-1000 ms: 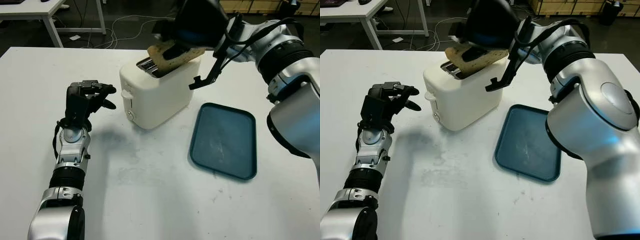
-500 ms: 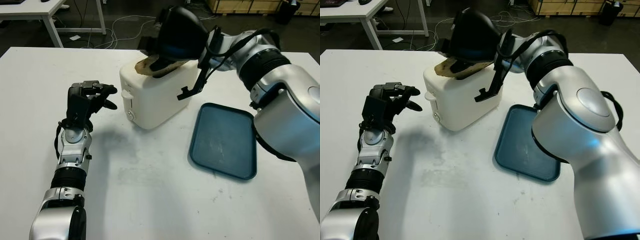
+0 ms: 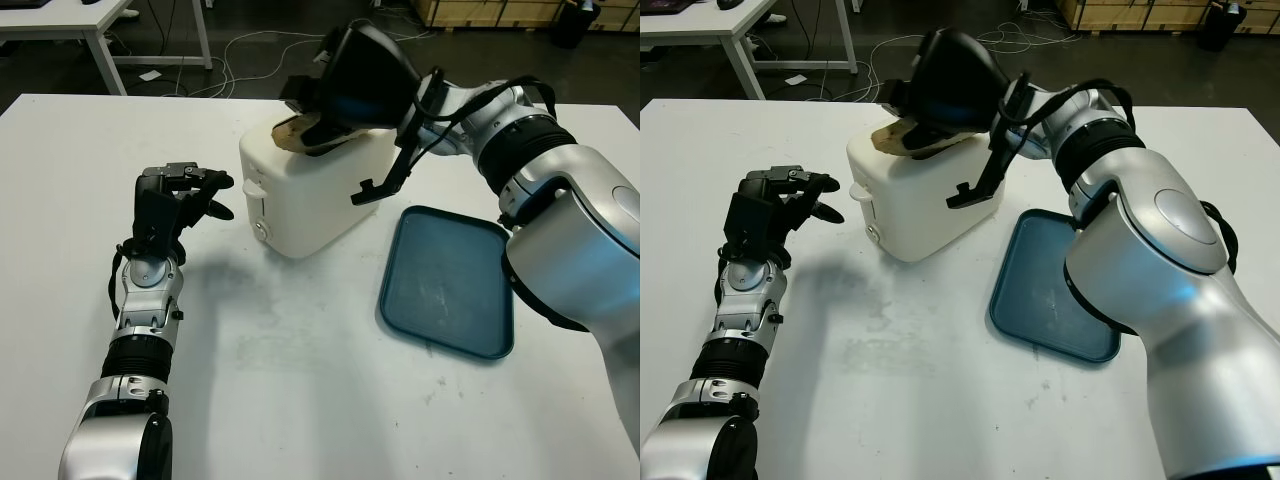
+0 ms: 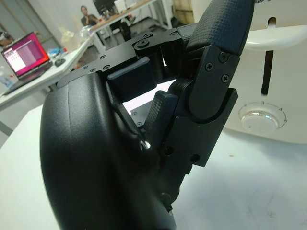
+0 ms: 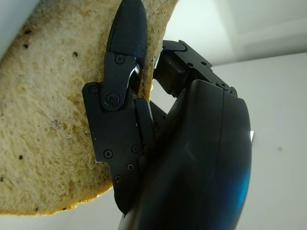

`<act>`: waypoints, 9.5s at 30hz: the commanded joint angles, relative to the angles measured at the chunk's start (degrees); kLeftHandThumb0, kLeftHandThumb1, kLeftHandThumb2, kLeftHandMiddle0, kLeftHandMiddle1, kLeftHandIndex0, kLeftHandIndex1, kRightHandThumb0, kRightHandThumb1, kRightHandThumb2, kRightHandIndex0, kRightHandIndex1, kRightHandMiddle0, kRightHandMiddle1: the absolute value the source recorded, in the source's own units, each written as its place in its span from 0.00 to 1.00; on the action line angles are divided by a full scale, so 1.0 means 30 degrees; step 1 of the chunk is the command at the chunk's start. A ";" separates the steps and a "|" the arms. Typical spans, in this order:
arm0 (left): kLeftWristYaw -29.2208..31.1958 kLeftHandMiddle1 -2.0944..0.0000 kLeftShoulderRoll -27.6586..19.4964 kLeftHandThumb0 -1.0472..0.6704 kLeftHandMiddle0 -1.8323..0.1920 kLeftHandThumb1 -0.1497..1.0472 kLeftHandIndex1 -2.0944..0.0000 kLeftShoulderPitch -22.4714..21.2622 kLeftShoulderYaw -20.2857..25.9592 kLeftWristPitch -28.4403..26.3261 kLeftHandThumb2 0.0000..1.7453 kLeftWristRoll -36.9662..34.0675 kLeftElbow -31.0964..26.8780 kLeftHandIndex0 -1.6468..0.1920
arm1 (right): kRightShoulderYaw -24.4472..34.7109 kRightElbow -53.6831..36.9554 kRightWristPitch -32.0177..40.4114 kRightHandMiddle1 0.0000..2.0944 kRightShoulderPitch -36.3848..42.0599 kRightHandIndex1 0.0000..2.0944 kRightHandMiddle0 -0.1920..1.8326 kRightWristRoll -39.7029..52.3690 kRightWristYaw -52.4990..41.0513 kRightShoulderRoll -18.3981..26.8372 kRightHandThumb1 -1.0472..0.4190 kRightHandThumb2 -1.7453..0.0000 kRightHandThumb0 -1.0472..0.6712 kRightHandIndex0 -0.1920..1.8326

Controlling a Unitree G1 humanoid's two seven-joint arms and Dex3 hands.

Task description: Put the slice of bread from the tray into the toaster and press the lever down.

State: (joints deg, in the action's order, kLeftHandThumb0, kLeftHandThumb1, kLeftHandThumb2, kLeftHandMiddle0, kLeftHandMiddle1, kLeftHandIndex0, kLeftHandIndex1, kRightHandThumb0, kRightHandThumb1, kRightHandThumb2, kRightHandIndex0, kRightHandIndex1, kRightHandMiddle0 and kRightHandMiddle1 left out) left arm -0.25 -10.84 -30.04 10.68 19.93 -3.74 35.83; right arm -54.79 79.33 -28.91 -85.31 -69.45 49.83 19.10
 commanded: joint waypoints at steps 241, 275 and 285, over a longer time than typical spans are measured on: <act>-0.0731 0.68 0.0466 0.00 0.13 0.82 0.84 0.0382 -0.0400 -0.0052 0.00 0.0379 0.0154 0.05 | 1.1627 -0.1817 -0.3324 0.09 0.1304 0.40 0.68 1.1687 -1.2144 0.0729 0.16 1.00 0.51 0.63; -0.0342 0.70 0.0630 0.00 0.13 0.80 0.85 0.0166 -0.0436 -0.0245 0.00 0.0060 0.0004 0.04 | 1.2517 -0.1788 -0.1705 0.11 0.2047 0.42 0.66 1.2790 -1.5872 0.1078 0.14 1.00 0.50 0.62; -0.0302 0.69 0.0565 0.00 0.13 0.80 0.85 0.0202 -0.0320 -0.0071 0.00 -0.0005 0.0091 0.04 | 1.0308 -0.1666 -0.1737 0.12 0.1903 0.42 0.67 1.0671 -1.4070 0.1611 0.16 1.00 0.54 0.63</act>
State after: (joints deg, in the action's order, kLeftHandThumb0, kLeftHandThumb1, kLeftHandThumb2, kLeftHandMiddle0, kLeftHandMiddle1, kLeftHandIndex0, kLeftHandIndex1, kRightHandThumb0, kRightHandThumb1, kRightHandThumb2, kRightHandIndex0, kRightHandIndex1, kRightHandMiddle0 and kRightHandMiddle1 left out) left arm -1.36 -9.28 -29.43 9.69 19.53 -3.73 35.98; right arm -23.28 74.17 -33.63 -79.79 -36.67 6.75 23.19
